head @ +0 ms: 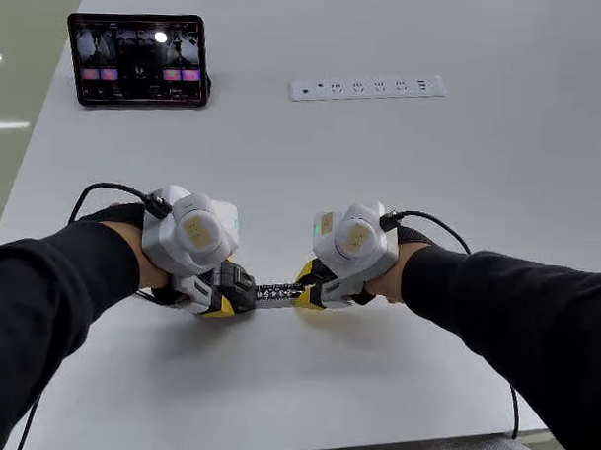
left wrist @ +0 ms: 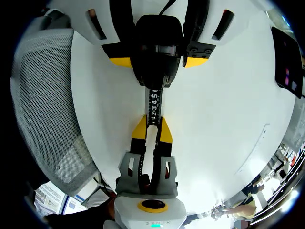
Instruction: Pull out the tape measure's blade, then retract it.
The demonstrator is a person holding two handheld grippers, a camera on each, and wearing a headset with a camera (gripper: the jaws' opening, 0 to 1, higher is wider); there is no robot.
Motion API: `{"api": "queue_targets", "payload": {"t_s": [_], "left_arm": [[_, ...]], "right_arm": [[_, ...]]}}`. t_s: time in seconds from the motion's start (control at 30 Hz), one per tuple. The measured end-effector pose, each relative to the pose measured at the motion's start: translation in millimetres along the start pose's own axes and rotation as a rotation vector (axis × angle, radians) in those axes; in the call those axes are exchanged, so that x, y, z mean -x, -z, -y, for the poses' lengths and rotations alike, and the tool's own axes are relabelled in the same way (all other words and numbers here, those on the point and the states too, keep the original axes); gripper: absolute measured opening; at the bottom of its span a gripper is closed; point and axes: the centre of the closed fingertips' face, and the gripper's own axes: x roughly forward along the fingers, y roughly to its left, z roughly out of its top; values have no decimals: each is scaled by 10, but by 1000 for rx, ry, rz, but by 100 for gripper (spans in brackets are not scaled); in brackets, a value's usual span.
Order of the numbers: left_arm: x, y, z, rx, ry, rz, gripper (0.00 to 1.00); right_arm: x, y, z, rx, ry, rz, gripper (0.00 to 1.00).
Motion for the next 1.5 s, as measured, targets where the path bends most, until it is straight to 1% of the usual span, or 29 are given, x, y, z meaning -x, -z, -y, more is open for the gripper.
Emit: {"api": "queue_targets", "payload": {"t_s": [0.93, 1.2, 1.33, 1.5], "left_arm": [[-10, -2, -9, -12, 1, 1, 34], [-14, -3, -12, -13, 1, 1, 34], [-16, -4, -8, -14, 0, 0, 34], [-17, -5, -8, -14, 0, 0, 34]], "right_arm": [[130, 172, 23, -17, 10, -15, 9], [163, 220, 28, -6, 15, -18, 9], [185, 242, 32, -18, 18, -13, 9], [219, 281, 34, -21, 20, -18, 9]]}}
